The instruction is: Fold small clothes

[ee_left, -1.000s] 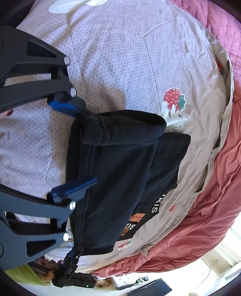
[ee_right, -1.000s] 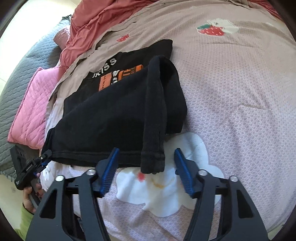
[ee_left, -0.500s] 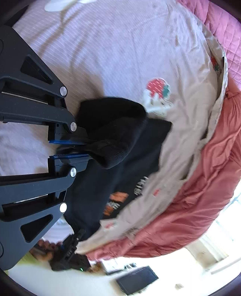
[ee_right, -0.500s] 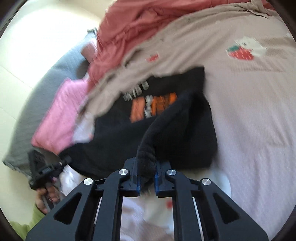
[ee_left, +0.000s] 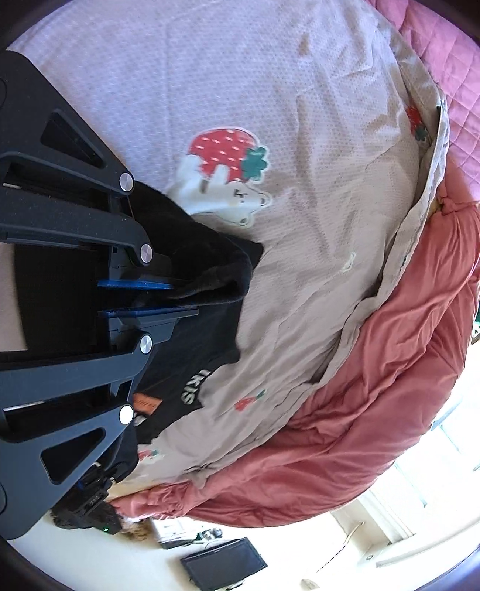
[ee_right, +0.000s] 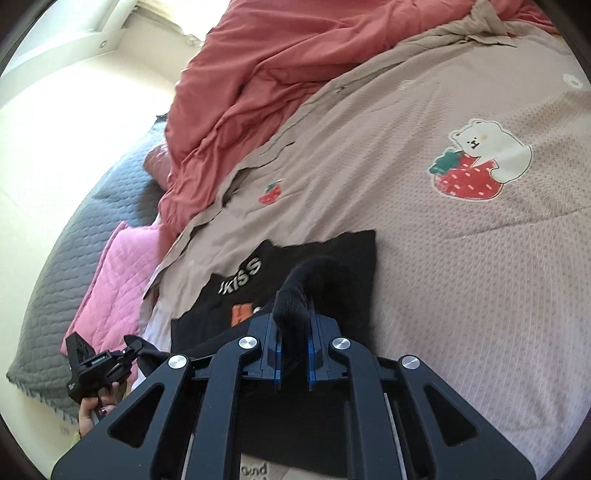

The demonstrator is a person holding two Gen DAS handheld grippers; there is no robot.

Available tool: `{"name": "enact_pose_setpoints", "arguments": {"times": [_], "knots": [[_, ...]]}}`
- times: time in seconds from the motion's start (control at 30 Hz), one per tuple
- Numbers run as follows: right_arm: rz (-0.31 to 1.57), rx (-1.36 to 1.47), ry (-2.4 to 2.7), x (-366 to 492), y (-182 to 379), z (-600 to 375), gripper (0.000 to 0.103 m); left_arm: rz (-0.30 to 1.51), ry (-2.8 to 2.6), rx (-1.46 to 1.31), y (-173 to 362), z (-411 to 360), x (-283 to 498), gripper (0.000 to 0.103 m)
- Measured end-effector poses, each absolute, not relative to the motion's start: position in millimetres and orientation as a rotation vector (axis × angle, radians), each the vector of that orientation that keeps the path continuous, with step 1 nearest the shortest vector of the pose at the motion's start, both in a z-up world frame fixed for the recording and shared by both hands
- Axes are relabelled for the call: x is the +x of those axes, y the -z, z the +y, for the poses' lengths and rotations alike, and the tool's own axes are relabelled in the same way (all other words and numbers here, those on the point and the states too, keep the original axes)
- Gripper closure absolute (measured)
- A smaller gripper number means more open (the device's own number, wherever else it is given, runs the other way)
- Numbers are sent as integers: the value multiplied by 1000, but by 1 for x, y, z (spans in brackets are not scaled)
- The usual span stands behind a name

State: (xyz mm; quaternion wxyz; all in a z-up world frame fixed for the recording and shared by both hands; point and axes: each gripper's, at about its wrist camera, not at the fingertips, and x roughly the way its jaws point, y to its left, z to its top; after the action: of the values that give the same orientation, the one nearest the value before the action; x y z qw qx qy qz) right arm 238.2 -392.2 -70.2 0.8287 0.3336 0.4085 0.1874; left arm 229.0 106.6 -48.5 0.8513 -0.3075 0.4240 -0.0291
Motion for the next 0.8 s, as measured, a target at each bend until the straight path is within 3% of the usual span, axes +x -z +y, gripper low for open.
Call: {"name": "enact_pose_setpoints", "arguments": {"times": [0.13,0.17,0.27,0.6,0.8], "knots": [[850,689,-407,246,73,-391,89,897,29,-624,59,107,248,97],[847,683,-407,248,72,-390,78,905,11,-624,64,108,252,95],[804,681,-414,246,65,-391,61,921,-20,-656,75,116,259,87],[755,535,-377,238,33,-395,61,850,25,-618,56,107,207,82],[777,563,-322,240,41,-404,61,977,195,-526,72,44,189,79]]}}
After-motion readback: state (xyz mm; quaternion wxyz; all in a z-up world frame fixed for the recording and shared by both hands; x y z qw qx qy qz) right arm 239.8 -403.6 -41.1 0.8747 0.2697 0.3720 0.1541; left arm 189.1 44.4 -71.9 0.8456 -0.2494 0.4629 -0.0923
